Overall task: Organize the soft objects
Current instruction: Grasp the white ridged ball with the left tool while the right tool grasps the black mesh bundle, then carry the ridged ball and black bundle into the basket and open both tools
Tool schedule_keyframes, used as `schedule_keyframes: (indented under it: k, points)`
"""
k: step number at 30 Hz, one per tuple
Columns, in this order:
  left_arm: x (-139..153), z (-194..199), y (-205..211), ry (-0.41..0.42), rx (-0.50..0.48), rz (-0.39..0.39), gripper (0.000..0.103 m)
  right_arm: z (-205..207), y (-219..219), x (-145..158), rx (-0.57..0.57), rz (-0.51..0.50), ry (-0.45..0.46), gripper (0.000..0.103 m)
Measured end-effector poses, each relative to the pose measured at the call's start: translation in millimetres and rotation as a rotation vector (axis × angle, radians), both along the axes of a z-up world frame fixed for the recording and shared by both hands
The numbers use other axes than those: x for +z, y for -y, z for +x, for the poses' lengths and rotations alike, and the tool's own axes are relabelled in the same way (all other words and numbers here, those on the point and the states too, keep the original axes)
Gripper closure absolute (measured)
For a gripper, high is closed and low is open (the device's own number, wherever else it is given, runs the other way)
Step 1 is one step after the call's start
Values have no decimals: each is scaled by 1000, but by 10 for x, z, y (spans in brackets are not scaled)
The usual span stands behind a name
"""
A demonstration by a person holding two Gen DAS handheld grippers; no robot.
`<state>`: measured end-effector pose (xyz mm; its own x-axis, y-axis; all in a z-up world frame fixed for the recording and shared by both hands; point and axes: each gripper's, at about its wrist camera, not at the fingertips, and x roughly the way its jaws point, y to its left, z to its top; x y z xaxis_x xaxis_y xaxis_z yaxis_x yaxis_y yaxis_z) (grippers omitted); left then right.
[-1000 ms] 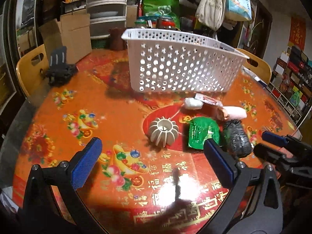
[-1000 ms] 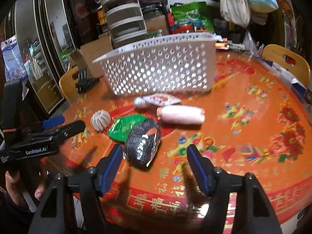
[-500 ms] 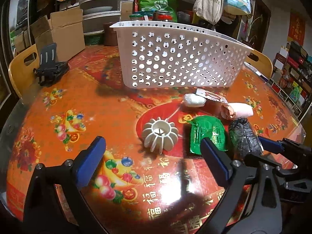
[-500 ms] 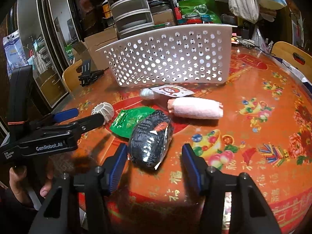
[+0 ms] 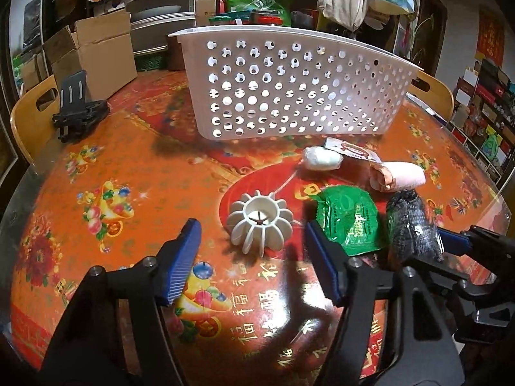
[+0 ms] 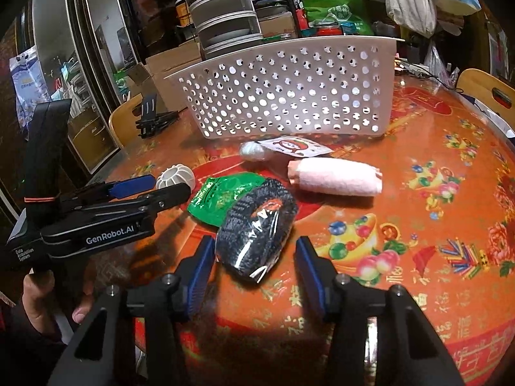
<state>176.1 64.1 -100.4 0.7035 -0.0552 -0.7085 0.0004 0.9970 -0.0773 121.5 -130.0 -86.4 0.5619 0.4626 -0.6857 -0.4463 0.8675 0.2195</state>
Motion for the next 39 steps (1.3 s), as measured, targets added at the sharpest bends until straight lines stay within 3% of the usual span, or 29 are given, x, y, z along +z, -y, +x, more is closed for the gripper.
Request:
schedule_keyframes:
  k: [3,8,31,39]
  points:
    - [-4,-1,6,-1,-6,0,43,-6,-7,-5,6,0,2,53]
    - [-36,6,-11,-12,-18,-18,63,-18,-39,-6,15,-6,7,57]
    - [26,-107,-36,55,-25,-39,63,-99,120,121,-15,1,56,60]
    - [214,-275,48,104,-34,-22,63,-102,244,219,-39,2,84,60]
